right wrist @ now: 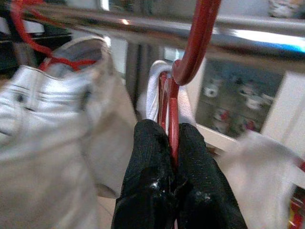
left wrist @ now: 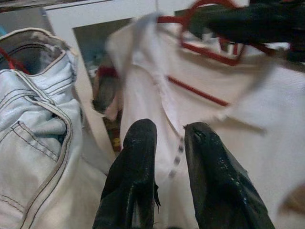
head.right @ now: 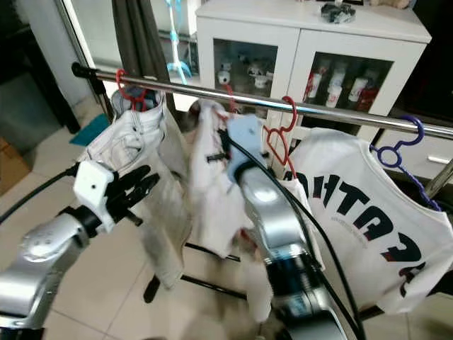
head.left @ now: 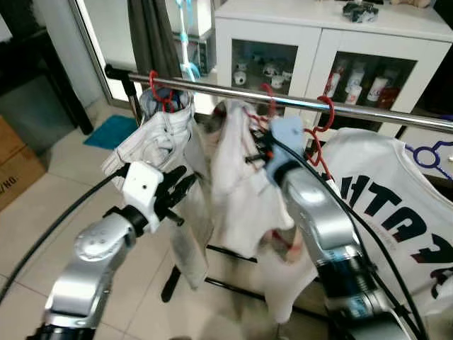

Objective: Hang hanger

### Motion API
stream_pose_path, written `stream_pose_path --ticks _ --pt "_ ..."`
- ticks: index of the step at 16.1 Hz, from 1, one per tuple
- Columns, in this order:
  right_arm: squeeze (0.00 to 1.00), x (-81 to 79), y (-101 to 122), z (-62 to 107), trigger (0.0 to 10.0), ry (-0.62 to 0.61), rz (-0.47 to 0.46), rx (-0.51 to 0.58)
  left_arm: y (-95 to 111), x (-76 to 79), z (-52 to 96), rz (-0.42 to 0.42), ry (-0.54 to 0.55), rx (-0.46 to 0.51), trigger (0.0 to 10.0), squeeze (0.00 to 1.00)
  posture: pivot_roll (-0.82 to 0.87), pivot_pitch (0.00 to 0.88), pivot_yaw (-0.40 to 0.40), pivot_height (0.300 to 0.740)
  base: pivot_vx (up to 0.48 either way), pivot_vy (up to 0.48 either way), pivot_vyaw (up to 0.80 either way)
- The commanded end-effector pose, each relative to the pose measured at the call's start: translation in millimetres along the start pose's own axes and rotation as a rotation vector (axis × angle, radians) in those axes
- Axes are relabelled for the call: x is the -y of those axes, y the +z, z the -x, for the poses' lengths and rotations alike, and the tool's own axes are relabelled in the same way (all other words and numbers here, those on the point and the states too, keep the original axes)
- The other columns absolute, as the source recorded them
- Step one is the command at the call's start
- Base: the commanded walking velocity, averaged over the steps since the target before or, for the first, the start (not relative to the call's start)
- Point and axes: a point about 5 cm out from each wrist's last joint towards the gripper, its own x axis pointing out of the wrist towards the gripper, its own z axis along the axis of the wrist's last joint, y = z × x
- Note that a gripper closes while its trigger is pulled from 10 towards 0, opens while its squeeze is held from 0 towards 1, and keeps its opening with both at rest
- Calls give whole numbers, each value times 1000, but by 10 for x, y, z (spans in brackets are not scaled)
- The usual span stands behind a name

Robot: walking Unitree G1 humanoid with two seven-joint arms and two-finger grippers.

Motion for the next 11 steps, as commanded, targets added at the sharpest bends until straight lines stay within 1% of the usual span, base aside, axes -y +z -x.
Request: stream_pose_path --ticks 1,4,5,6,8,9,10,11 --pt "0 -37 100 -44 10000 12 -1 24 45 -28 41 -1 -10 20 10000 0 74 0 28 740 0 0 0" --pt "0 -22 21 -192 10000 3 -14 -86 125 -69 78 21 -47 54 10000 0 77 0 28 740 0 0 0" --pt "0 -12 -34 -259 10000 -4 -46 -148 128 -69 94 17 -67 49 10000 0 76 0 31 740 0 0 0" --pt "0 -2 -45 -288 10000 -14 -45 -166 131 -73 99 16 -69 50 10000 0 76 0 33 740 0 0 0" --pt "0 12 -50 -401 10000 -36 -24 -209 140 -85 101 15 -73 52 10000 0 78 0 38 740 0 0 0" --pt "0 12 -46 -420 10000 -37 -21 -215 141 -85 100 14 -76 51 10000 0 81 0 40 740 0 0 0" --pt "0 26 -33 -476 10000 -54 -14 -228 143 -84 100 13 -84 49 10000 0 83 0 41 740 0 0 0" --pt "0 30 -31 -488 10000 -57 -13 -231 144 -84 100 14 -85 49 10000 0 84 0 41 740 0 0 0"
